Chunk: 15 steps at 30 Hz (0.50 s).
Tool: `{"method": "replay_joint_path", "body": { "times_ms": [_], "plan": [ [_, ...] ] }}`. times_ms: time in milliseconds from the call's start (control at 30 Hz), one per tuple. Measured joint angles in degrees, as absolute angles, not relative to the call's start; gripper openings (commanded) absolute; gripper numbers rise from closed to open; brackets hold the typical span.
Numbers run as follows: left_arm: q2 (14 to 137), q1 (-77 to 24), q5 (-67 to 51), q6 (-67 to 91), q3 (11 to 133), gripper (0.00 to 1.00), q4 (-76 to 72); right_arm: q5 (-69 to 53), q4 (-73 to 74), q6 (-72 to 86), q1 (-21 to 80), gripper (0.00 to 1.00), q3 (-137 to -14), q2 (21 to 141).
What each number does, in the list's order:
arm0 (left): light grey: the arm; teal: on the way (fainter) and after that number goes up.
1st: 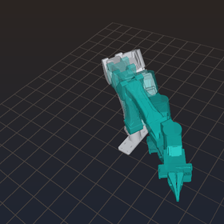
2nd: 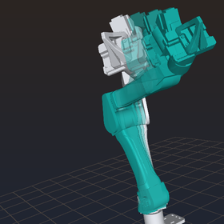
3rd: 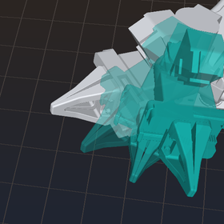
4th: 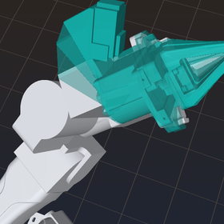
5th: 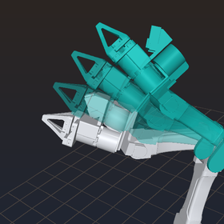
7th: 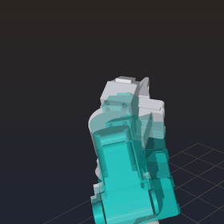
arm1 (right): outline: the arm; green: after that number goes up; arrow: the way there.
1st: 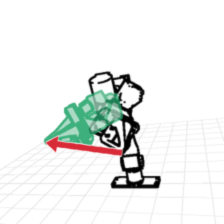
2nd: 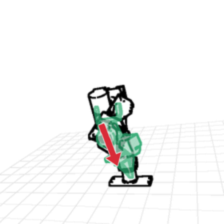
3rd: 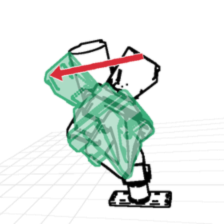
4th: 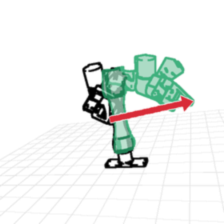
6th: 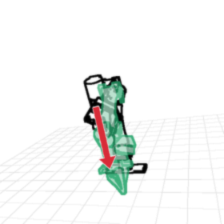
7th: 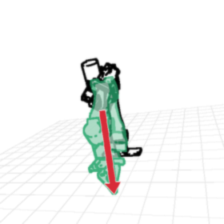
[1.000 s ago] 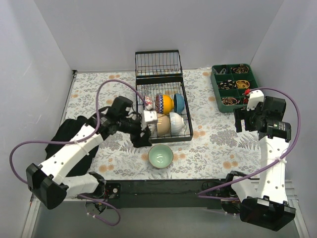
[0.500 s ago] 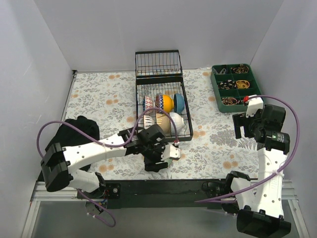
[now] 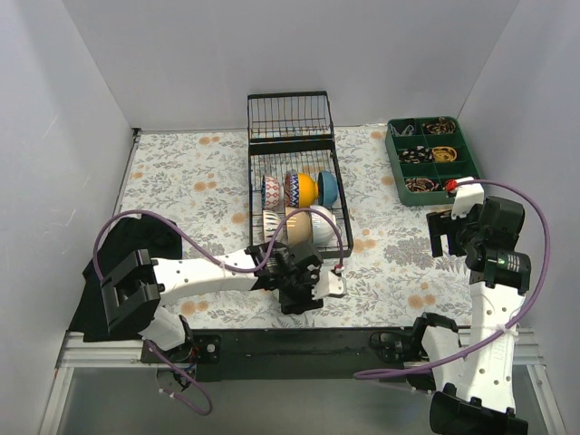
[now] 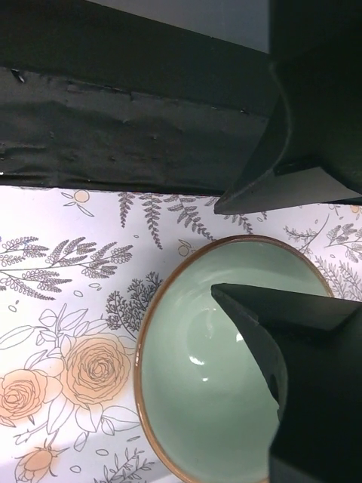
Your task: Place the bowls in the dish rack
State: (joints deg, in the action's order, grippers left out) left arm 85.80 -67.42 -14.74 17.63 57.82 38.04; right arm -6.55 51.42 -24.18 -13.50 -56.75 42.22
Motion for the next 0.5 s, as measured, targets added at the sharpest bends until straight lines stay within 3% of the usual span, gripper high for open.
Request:
{"method": "replay_joint_path", "body": {
  "times_ms": [300, 333, 467, 500],
  "plan": [
    [87.4, -68.8, -13.2, 19.8, 56.4, 0.34, 35.4, -6.2, 51.4, -24.0, -13.5, 0.92, -56.0, 41.6],
    [87.4, -68.8, -13.0, 20.0, 56.0, 0.31, 35.0, -6.2, 51.4, -23.9, -13.5, 0.92, -55.7, 41.6],
    [87.3, -68.8, -11.6, 20.2, 54.2, 0.02, 33.9, -6.4, 51.4, -23.6, -14.0, 0.92, -55.5, 41.6],
    [86.7, -68.9, -10.8, 20.0, 54.2, 0.00, 33.6, -6.4, 51.4, -23.5, -14.2, 0.92, -55.5, 41.7]
  ]
}}
